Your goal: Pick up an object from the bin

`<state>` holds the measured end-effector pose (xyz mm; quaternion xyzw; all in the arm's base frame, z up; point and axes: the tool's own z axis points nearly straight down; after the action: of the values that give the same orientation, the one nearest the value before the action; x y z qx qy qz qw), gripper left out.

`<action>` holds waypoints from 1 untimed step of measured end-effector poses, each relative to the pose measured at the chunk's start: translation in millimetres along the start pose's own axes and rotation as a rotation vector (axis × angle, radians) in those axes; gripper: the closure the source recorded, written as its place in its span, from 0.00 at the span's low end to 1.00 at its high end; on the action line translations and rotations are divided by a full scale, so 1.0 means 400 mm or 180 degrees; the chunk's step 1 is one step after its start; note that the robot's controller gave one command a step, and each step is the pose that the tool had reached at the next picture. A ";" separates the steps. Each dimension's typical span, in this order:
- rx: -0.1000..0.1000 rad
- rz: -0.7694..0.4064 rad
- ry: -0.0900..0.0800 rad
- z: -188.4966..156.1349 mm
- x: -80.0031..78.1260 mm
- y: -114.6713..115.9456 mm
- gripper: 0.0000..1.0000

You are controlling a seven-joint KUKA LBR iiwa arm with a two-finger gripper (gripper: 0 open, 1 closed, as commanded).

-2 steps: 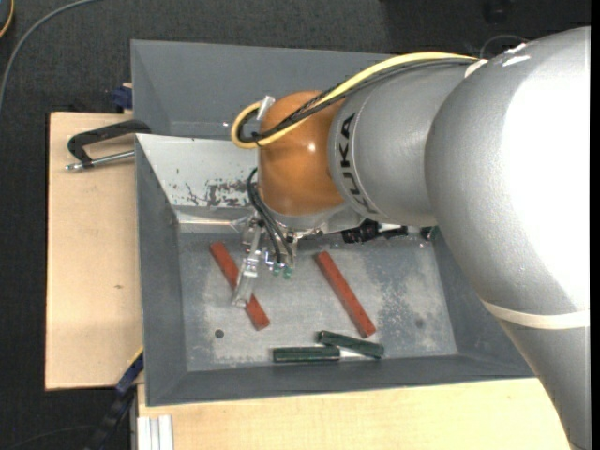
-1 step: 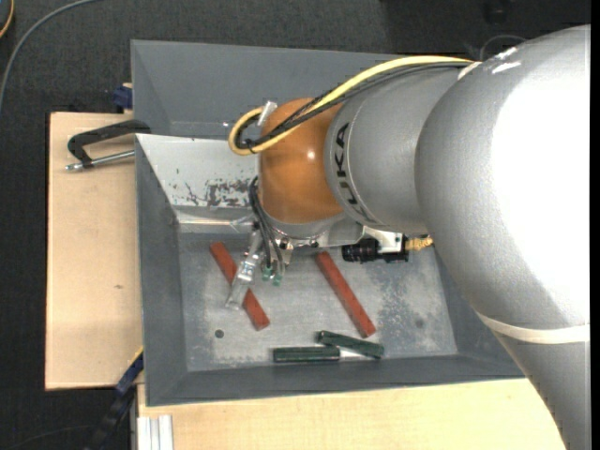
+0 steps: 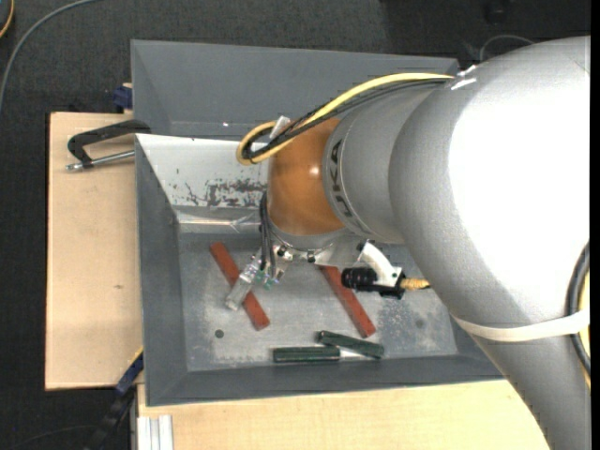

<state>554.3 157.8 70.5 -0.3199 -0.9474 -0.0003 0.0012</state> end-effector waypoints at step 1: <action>0.0000 0.0419 0.0002 0.000 0.080 0.030 0.00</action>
Offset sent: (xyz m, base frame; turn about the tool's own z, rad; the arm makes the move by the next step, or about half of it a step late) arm -0.0182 0.0273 -0.0005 0.1351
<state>536.0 186.8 70.5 -0.3816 -0.9243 -0.0004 0.0016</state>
